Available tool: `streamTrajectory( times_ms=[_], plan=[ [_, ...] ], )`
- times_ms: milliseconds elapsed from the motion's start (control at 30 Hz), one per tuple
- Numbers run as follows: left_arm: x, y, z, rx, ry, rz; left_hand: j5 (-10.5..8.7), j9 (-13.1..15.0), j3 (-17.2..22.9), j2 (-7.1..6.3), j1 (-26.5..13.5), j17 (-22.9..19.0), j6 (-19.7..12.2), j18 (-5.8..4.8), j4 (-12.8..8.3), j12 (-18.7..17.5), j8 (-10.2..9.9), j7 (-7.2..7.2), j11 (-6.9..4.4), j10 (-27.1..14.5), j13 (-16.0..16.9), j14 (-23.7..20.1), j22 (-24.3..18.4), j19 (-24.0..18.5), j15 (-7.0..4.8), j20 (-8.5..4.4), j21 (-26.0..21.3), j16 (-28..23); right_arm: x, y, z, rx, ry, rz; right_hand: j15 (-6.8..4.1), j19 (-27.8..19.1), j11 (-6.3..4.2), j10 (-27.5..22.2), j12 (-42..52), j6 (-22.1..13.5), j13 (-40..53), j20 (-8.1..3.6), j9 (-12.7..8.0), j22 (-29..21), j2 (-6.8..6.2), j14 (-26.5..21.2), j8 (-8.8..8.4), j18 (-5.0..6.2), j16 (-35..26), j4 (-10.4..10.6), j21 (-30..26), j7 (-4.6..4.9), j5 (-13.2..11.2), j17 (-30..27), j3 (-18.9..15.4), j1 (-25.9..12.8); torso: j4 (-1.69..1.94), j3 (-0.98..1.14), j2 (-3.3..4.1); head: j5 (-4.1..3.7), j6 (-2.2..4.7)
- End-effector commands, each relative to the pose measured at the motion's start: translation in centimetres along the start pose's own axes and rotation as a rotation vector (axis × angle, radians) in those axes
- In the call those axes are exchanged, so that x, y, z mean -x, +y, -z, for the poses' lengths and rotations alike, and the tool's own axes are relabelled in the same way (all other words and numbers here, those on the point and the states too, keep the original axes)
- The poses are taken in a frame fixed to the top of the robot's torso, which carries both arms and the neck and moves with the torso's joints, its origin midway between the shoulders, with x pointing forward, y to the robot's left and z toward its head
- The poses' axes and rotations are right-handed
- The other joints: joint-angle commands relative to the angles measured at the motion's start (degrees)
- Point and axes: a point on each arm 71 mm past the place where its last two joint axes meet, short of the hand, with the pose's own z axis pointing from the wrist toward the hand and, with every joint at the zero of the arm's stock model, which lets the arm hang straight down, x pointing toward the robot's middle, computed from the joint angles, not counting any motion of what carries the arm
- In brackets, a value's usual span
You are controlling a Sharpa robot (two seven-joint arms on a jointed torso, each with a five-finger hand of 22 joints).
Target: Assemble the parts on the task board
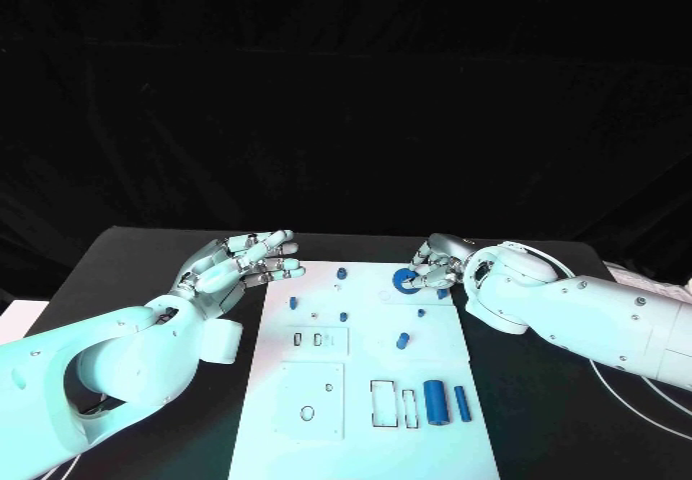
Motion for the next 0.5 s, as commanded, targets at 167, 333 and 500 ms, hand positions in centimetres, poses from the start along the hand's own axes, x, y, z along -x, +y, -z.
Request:
streamTrajectory(
  times_ms=[167, 333, 500],
  plan=[
    [-0.21, -0.07, -0.07, -0.006, 0.021, 0.012, -0.33, -0.04, 0.04, 0.23, -0.23, 0.07, -0.13, 1.14, -0.34, -0.31, -0.23, 0.3, -0.02, -0.25, -0.06, 0.23, -0.09, 0.45, 0.32, 0.1, -0.27, -0.26, -0.53, 0.24, -0.1, 0.008, 0.016, 0.052, 0.54, 2.37, 0.12, 3.46, 16.67, 0.32, 23.03, 0.26, 0.04, 6.34, -0.1, 5.26, 0.3, -0.77, 0.31, -0.53, 0.45, 0.3, 0.39, 11.41, 0.04, 0.9, 0.02, 0.03, 0.01, 0.08, -0.1],
    [-0.2, -0.06, -0.09, -0.005, 0.02, 0.012, -0.33, -0.04, 0.04, 0.23, -0.23, 0.07, -0.13, 1.14, -0.34, -0.31, -0.23, 0.3, -0.02, -0.25, -0.06, 0.23, -0.09, 0.45, 0.32, 0.1, -0.27, -0.26, -0.6, 0.31, -0.22, 0.011, 0.006, 0.076, 0.53, 2.38, 0.09, 3.5, 16.77, 0.63, 23.2, 0.26, 0.09, 6.42, 0.37, 5.26, 0.6, -0.78, 0.33, -0.89, 0.49, 0.26, 0.22, 11.47, 0.27, 1.44, 0.08, 0.0, -0.01, 0.03, -0.23],
    [-0.18, -0.05, -0.1, -0.005, 0.02, 0.012, -0.33, -0.04, 0.04, 0.23, -0.23, 0.07, -0.13, 1.14, -0.34, -0.31, -0.23, 0.3, -0.02, -0.25, -0.06, 0.23, -0.09, 0.45, 0.32, 0.1, -0.27, -0.26, -0.59, 0.28, -0.37, 0.013, -0.007, 0.12, 0.51, 2.47, 0.05, 3.7, 17.15, 1.01, 23.67, 0.26, 0.09, 6.71, 1.17, 5.3, 1.01, -0.83, 0.43, -1.85, 0.63, 0.25, -1.3, 11.7, 1.14, 2.69, 0.01, -0.01, -0.01, 0.07, -0.29]
  ],
)
